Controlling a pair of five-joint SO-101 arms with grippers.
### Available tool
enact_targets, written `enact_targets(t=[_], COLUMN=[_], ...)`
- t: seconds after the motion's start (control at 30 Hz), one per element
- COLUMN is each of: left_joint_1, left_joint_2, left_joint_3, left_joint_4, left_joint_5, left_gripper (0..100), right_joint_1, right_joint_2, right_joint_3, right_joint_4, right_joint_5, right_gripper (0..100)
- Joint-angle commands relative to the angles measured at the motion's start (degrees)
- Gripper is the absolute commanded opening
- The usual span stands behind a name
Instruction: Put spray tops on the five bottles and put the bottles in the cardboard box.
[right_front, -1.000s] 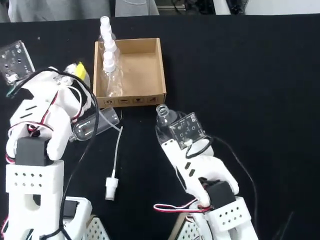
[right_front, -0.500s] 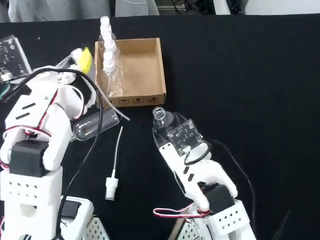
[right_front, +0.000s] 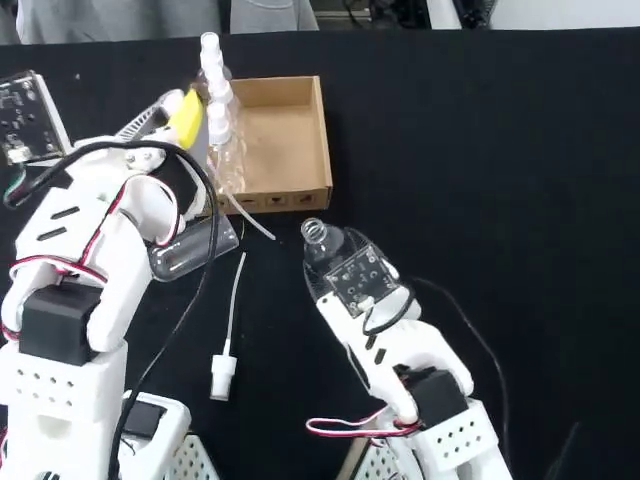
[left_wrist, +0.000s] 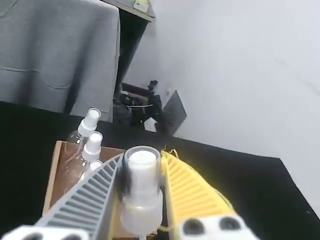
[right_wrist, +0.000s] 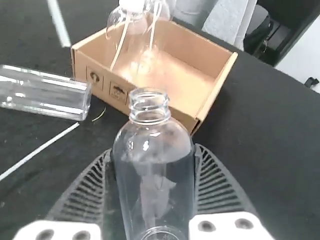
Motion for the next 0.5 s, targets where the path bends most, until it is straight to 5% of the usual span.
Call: enact_targets(t=[0.0,0.47], left_joint_1=[1.1,1.1], left_joint_2=[-1.41,-1.32], left_joint_3=[-0.66,1.36], left_joint_4=[-1.32,-1.41], left_joint_5=[0.44,0.53], left_gripper=[3,3], right_joint_1=[-2.81,-3.6], right_joint_2=[-1.71,-1.71], right_joint_3=[-0.57,-0.92], right_joint_4=[1.49,1.76], right_joint_5=[0.79,0.88], right_gripper=[5.7,5.7])
